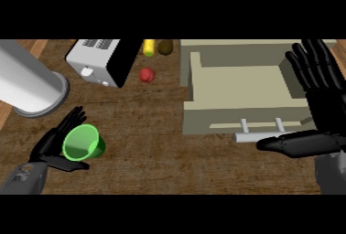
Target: Pick up the cup, place it into the drawer and close the drawer
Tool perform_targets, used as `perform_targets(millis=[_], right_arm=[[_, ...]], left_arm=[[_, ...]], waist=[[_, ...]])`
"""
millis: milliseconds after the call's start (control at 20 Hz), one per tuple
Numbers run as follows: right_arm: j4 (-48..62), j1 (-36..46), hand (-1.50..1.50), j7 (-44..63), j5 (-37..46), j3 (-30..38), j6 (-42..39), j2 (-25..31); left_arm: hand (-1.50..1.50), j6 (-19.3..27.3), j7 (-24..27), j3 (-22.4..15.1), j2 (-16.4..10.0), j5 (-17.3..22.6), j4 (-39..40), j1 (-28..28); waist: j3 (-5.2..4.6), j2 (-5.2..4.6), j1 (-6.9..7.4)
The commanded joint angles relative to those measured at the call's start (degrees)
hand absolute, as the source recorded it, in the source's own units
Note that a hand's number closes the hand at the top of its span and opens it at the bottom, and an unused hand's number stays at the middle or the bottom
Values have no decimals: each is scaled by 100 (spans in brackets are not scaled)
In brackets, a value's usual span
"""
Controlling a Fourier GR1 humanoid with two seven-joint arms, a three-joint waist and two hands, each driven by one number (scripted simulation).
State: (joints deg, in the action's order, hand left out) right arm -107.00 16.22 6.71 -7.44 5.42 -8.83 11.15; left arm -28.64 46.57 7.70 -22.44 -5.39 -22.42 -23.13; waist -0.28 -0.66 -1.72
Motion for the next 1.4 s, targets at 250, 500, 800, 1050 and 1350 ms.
perform_targets(millis=[250,500,800,1050,1350], right_arm=[[-20,10,-150,-6,102,-121,52,-96],[98,155,-150,-17,-243,173,-127,69],[340,265,-150,-63,-141,238,-165,185],[13,57,-150,31,-99,180,-149,181],[223,324,-150,131,44,83,-42,137]], left_arm=[[-150,-451,1252,-99,180,-122,606,-135],[-150,-166,1450,-206,324,-252,762,-198],[-150,-255,1552,-306,484,-293,802,-340],[-150,-665,1479,-347,446,-267,934,-437],[150,-793,1636,-383,795,-136,638,-573]], waist=[[-9,-17,-32],[-12,-42,-72],[-6,-36,3],[-8,-18,-73],[-19,-46,-23]])
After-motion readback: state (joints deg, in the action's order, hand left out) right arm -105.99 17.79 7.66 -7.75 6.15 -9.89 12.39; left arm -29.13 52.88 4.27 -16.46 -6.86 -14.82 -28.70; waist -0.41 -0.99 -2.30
